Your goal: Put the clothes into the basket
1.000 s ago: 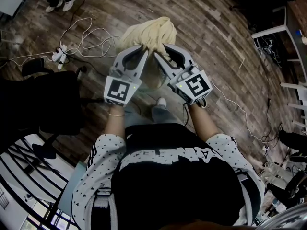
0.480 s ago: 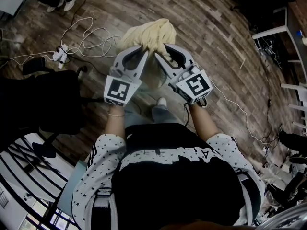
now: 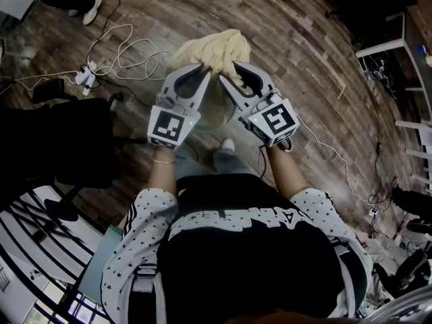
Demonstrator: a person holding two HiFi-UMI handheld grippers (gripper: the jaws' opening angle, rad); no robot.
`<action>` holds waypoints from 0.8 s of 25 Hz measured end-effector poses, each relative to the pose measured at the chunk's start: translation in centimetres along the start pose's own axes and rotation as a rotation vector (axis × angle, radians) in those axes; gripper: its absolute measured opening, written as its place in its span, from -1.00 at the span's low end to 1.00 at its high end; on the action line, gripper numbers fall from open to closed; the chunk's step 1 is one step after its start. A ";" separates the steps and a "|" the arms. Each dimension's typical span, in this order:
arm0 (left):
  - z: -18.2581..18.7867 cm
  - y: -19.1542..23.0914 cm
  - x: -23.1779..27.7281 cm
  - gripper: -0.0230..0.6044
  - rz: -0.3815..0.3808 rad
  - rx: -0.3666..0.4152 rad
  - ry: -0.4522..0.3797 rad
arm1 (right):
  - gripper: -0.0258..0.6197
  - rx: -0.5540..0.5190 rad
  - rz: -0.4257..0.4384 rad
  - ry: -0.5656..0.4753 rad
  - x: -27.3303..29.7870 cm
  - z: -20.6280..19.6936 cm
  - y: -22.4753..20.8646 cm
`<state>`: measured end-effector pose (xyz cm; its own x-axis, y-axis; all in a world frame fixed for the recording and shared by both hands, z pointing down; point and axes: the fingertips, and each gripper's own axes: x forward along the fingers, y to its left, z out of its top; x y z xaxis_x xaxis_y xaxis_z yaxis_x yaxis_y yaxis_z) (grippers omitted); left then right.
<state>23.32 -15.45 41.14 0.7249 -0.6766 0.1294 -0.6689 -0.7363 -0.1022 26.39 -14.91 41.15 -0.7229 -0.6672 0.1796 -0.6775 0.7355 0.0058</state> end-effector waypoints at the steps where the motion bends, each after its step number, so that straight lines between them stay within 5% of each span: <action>1: 0.0 0.0 0.0 -0.80 0.002 -0.003 -0.004 | -0.51 -0.003 0.001 0.005 0.0 -0.1 0.0; 7: 2.2 0.5 -0.3 -0.80 0.020 -0.029 -0.126 | -0.50 0.000 0.019 -0.015 0.4 0.3 0.3; 20: 1.9 0.4 -0.5 -0.80 0.011 0.016 -0.061 | -0.50 0.024 -0.001 -0.049 0.4 1.0 -0.2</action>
<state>23.02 -15.46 39.14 0.7263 -0.6841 0.0675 -0.6748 -0.7283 -0.1196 26.15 -15.43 40.27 -0.7275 -0.6735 0.1312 -0.6809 0.7321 -0.0175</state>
